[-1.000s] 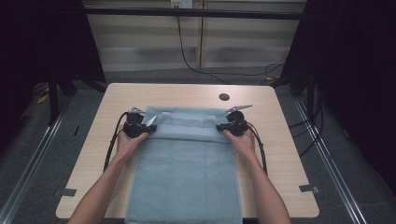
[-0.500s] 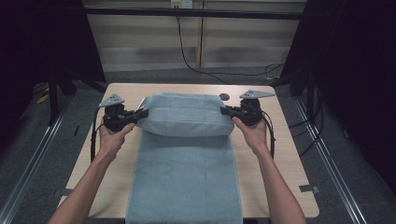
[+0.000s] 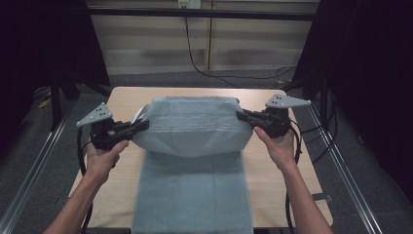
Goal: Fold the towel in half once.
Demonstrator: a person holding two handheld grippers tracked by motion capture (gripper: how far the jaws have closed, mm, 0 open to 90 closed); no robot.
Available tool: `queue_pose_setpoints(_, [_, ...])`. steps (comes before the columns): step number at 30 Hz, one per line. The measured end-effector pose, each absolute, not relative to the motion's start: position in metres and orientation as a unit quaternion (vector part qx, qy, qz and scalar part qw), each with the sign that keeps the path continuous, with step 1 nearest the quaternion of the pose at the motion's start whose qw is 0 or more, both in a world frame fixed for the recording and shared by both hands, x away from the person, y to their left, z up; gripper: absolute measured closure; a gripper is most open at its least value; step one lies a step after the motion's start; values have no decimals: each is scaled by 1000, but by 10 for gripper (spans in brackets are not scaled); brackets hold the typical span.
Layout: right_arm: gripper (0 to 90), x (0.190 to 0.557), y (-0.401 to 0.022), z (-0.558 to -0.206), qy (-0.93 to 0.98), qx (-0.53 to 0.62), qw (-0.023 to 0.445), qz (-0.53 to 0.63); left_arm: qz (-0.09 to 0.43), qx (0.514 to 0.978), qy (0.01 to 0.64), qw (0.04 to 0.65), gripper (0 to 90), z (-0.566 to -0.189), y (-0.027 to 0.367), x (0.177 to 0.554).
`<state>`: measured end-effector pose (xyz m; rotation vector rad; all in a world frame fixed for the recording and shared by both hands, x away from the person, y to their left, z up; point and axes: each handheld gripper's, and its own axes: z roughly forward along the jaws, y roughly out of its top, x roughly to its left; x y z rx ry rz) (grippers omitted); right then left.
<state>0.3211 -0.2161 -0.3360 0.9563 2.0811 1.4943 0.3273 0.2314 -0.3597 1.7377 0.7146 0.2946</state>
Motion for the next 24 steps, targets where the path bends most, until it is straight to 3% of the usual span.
queue_pose_setpoints(17, [841,263,-217,-399,779,339,135,509,75,776,312,543,785,-431,233,277])
queue_pose_setpoints(24, [822,240,-215,-440,796,348,96,487,52,809,313,495,750,-465,231,261])
